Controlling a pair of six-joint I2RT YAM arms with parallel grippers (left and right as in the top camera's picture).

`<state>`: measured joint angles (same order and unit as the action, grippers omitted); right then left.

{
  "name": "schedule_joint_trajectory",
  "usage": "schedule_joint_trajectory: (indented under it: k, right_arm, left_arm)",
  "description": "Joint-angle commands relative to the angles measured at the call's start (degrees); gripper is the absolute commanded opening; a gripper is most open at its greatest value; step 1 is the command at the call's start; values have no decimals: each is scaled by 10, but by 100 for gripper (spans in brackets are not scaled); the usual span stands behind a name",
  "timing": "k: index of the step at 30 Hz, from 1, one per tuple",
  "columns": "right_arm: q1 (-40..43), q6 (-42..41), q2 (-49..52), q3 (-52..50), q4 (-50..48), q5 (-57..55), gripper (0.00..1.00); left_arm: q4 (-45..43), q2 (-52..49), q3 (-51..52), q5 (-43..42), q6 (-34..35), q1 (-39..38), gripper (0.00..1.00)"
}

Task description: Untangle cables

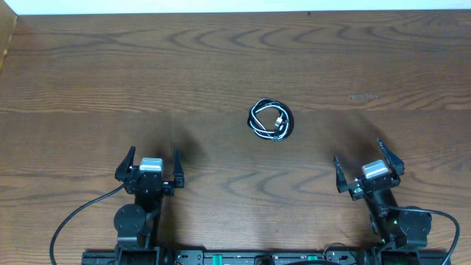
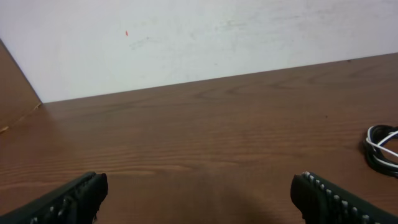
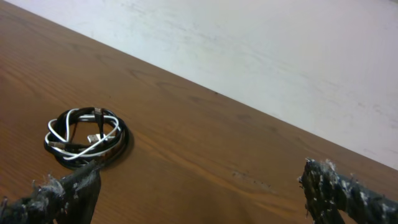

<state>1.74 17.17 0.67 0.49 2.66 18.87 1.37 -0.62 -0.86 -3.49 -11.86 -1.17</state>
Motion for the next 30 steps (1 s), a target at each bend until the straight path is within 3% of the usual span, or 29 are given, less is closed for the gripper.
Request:
schedule_joint_trajectory:
  k: [1,30]
  right_arm:
    - [-3,-4,-3,-2,1,3,99]
    - [-3,-4,-3,-2,1,4,99]
  left_arm:
    - [25,4,6,3,-3,2,99]
    - [24,4,6,-5,-3,2,99]
